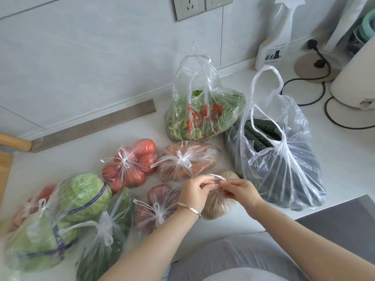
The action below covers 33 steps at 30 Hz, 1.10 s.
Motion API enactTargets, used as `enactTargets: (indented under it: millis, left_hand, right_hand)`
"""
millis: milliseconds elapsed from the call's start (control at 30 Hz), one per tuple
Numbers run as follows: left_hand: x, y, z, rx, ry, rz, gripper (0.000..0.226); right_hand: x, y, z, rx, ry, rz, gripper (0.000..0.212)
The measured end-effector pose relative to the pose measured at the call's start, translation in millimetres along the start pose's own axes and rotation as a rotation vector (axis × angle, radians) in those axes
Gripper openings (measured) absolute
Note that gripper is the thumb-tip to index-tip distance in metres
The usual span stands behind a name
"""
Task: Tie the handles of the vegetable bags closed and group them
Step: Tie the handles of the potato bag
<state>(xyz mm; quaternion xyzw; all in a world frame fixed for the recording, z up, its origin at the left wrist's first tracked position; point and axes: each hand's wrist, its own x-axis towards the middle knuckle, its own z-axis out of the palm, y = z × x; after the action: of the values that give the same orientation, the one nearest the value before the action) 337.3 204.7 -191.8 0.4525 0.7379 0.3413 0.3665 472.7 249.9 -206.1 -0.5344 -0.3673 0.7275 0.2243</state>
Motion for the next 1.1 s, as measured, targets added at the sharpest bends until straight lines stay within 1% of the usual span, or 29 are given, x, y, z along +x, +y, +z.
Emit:
enactTargets:
  millis: [100,200,267,333,367,433,467,533,633,733,833,933,967,1033,1100]
  left_hand:
    - [-4,-6,-1,0.039,0.043,-0.044,0.002]
    - [-5,-6,-1,0.12,0.012,-0.035,0.005]
    - [-2,0,0,0.248,-0.021,0.076,0.014]
    - [2,7,2,0.331,-0.104,0.188,0.02]
    - [5,10,3,0.359,-0.17,0.2,0.021]
    - [12,13,2,0.386,-0.277,0.16,0.02]
    - [16,13,2,0.39,-0.299,0.13,0.02]
    - [19,13,1,0.386,-0.294,0.085,0.021]
    - [15,12,4,0.338,-0.271,0.064,0.017]
    - [11,10,9,0.326,-0.231,0.045,0.017]
    - [10,8,12,0.286,-0.189,-0.002,0.017]
    - [12,8,12,0.234,-0.162,-0.052,0.017]
    - [13,7,12,0.213,-0.146,-0.065,0.016]
    - [14,6,11,0.169,-0.128,-0.095,0.015]
    - [14,5,12,0.174,-0.138,-0.097,0.015]
  right_hand:
    - [2,1,-1,0.025,0.044,-0.006,0.024]
    - [2,2,-1,-0.04,0.073,-0.045,0.023]
    - [2,0,-1,-0.125,0.058,-0.093,0.023]
    - [2,-3,-3,-0.258,0.028,-0.144,0.025]
    - [3,-4,-4,-0.309,0.02,-0.159,0.027]
    - [2,-4,-7,-0.341,0.015,-0.168,0.029]
    - [1,-3,-8,-0.331,0.02,-0.17,0.029]
    - [-1,-1,-7,-0.281,0.052,-0.167,0.031]
    - [1,3,-3,-0.234,0.135,-0.149,0.028]
    - [2,5,2,-0.298,0.187,-0.151,0.022]
    - [2,3,6,-0.362,0.232,-0.202,0.011]
    - [1,4,5,-0.398,0.231,-0.249,0.023]
    - [-1,5,4,-0.421,0.205,-0.275,0.024]
    - [-3,10,3,-0.533,0.159,-0.377,0.02]
    - [-5,16,1,-0.703,0.176,-0.548,0.017]
